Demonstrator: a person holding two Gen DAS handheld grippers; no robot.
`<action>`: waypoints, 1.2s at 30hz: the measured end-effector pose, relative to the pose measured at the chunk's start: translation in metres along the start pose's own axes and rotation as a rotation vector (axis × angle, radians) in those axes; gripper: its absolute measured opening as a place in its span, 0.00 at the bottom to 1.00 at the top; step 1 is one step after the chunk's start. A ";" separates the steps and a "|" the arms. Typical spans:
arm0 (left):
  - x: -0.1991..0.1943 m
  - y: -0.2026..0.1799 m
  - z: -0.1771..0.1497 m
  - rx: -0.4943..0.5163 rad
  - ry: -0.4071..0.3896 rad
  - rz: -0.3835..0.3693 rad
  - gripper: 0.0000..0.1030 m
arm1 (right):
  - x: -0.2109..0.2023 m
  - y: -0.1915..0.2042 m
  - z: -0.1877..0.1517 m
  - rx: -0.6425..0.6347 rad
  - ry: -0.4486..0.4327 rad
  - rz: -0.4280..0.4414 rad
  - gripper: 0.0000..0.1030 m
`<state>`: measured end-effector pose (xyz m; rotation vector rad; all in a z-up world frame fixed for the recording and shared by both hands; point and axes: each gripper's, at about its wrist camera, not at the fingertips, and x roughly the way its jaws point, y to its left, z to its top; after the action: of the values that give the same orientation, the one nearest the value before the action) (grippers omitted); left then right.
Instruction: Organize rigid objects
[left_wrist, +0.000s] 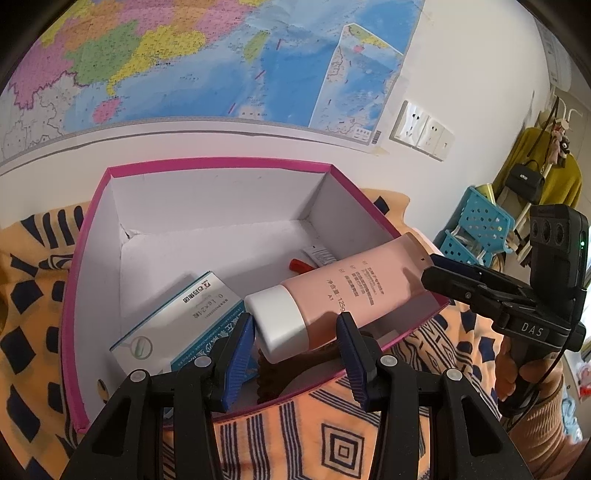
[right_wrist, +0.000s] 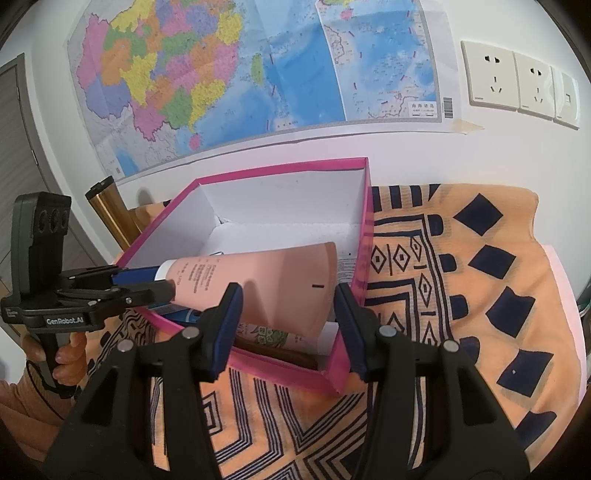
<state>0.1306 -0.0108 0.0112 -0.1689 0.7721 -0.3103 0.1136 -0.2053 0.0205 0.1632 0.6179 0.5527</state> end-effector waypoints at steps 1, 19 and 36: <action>0.000 0.000 0.000 -0.001 0.000 0.000 0.44 | 0.000 0.000 0.000 0.000 0.000 0.000 0.52; 0.003 0.006 0.003 -0.023 0.012 -0.011 0.44 | 0.003 -0.001 0.003 -0.001 0.001 0.000 0.52; 0.006 0.008 0.005 -0.030 0.022 -0.015 0.44 | 0.005 -0.002 0.007 -0.010 0.006 -0.008 0.52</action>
<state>0.1403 -0.0048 0.0089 -0.2002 0.7976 -0.3151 0.1222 -0.2040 0.0225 0.1492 0.6215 0.5484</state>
